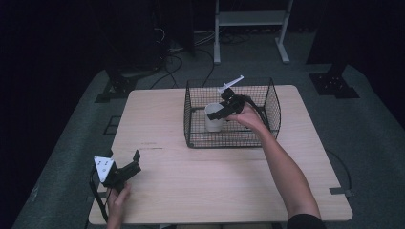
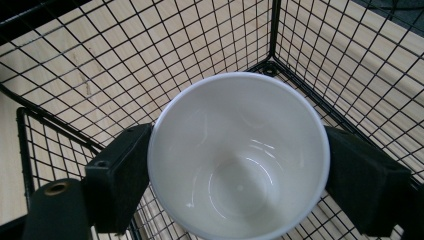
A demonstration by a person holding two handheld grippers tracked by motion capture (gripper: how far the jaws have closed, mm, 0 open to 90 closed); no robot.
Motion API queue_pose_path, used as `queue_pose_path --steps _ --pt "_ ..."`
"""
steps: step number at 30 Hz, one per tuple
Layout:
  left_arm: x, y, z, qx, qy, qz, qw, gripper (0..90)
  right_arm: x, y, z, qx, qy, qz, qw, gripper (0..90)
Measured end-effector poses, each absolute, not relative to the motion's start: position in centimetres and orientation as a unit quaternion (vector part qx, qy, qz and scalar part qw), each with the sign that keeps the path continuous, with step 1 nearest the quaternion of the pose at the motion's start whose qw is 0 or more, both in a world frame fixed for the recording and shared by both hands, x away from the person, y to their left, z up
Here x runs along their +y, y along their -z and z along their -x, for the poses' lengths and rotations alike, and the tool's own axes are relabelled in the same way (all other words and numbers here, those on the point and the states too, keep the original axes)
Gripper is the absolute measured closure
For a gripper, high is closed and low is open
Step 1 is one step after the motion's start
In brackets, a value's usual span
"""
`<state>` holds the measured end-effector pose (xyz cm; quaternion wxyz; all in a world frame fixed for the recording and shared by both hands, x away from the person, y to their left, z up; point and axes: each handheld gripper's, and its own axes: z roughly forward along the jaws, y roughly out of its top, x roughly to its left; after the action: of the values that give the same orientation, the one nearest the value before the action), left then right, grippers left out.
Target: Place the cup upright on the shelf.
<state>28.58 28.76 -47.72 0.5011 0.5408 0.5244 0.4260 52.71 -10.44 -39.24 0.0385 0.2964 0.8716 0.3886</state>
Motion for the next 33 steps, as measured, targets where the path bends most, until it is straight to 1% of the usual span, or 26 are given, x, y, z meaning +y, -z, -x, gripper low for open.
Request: queue_pose_path --steps 8,15,33 --pt "28.7 47.7 -28.6 0.523 -0.427 -0.542 0.499 0.0 -10.9 38.1 -52.3 0.862 -0.410 -0.297 0.044 15.0" --pt "28.7 47.7 -28.5 0.524 -0.428 -0.542 0.498 0.0 -12.1 36.7 -51.9 0.846 -0.435 -0.305 0.046 14.8" --pt "28.6 47.7 -28.5 0.522 -0.430 -0.545 0.496 0.0 -14.2 35.5 -50.5 0.829 -0.462 -0.311 0.043 14.9"
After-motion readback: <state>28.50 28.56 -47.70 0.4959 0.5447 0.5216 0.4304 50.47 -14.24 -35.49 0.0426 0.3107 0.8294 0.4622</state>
